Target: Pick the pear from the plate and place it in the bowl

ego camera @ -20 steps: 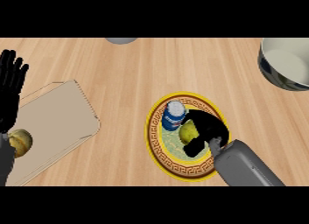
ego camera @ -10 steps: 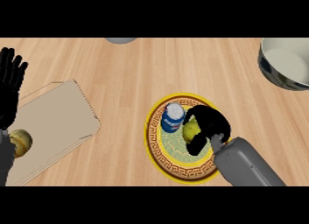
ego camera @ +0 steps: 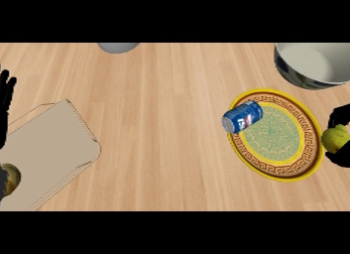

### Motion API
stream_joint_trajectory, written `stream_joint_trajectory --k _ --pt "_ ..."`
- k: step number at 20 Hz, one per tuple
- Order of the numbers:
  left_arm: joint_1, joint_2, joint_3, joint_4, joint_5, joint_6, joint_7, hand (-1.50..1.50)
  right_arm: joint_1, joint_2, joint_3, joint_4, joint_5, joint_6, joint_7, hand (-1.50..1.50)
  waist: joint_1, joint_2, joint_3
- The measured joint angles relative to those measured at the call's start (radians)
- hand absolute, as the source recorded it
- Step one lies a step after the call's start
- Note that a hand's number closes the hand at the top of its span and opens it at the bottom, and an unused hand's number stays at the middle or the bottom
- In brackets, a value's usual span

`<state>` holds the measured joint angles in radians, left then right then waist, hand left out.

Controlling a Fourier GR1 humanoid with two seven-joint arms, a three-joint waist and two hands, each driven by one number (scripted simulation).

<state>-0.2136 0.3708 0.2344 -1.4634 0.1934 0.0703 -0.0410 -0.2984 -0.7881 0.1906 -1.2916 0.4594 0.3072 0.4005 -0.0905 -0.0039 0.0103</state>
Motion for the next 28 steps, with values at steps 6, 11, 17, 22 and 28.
stream_joint_trajectory --k 6,11,17,22,28 --pt "0.015 0.002 0.011 -0.011 0.010 -0.003 -0.002 0.00 0.025 -0.248 -0.190 0.155 -0.021 -0.057 -0.275 1.50 -0.001 0.005 0.005" --pt "0.027 -0.007 0.004 -0.025 0.015 -0.012 -0.006 0.00 0.031 -0.372 -0.339 0.301 -0.097 -0.075 -0.559 1.50 0.020 0.006 0.005" --pt "0.013 -0.019 -0.019 -0.034 0.010 -0.019 -0.009 0.00 0.009 -0.478 -0.486 0.486 -0.187 -0.046 -0.892 1.50 0.056 0.011 0.002" --pt "-0.009 -0.029 -0.046 -0.044 0.004 -0.025 0.002 0.00 -0.044 -0.539 -0.561 0.648 -0.262 0.076 -1.070 1.50 0.100 0.017 -0.001" --pt "-0.055 -0.038 -0.072 -0.029 -0.010 -0.025 0.012 0.00 -0.152 -0.591 -0.550 0.753 -0.278 0.166 -1.073 1.50 0.141 0.023 -0.004"
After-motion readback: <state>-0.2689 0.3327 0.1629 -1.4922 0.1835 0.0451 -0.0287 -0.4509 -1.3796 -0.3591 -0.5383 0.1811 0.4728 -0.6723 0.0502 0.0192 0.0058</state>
